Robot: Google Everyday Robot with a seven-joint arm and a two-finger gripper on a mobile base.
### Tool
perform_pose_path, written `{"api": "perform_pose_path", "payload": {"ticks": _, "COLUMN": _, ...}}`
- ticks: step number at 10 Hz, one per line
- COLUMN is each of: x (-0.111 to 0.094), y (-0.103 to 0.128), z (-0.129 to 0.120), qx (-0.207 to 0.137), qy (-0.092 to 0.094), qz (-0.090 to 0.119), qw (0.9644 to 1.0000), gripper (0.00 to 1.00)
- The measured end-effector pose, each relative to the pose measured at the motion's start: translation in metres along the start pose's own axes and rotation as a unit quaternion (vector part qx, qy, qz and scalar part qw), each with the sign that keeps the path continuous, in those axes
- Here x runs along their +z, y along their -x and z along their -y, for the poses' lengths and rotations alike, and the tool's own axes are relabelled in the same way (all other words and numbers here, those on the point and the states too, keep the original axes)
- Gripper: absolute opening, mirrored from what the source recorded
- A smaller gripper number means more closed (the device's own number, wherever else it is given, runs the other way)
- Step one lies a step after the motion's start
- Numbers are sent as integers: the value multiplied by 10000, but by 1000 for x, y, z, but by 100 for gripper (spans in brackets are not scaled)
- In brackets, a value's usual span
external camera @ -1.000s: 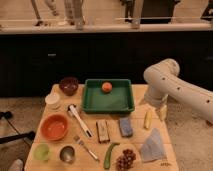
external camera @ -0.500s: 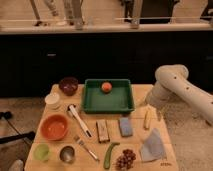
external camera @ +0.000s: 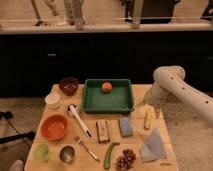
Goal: Place banana in metal cup
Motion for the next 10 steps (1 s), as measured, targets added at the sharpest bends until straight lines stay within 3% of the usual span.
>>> {"api": "perform_pose_path", "payload": {"ticks": 4, "x": 0, "y": 2, "z": 0, "qx": -62, "qy": -61, "qz": -14, "qw": 10000, "gripper": 80}}
{"api": "perform_pose_path", "payload": {"ticks": 6, "x": 4, "y": 15, "z": -3, "qx": -644, "qy": -56, "qz": -299, "qw": 9975, "gripper": 80}}
{"api": "perform_pose_path", "payload": {"ticks": 7, "x": 12, "y": 16, "z": -5, "qx": -982, "qy": 13, "qz": -433, "qw": 9942, "gripper": 80}}
{"api": "perform_pose_path", "payload": {"ticks": 8, "x": 21, "y": 14, "z": -2, "qx": -1158, "qy": 33, "qz": -479, "qw": 9921, "gripper": 80}}
{"api": "perform_pose_path", "payload": {"ticks": 10, "x": 34, "y": 5, "z": -8, "qx": -1172, "qy": 63, "qz": -534, "qw": 9916, "gripper": 80}}
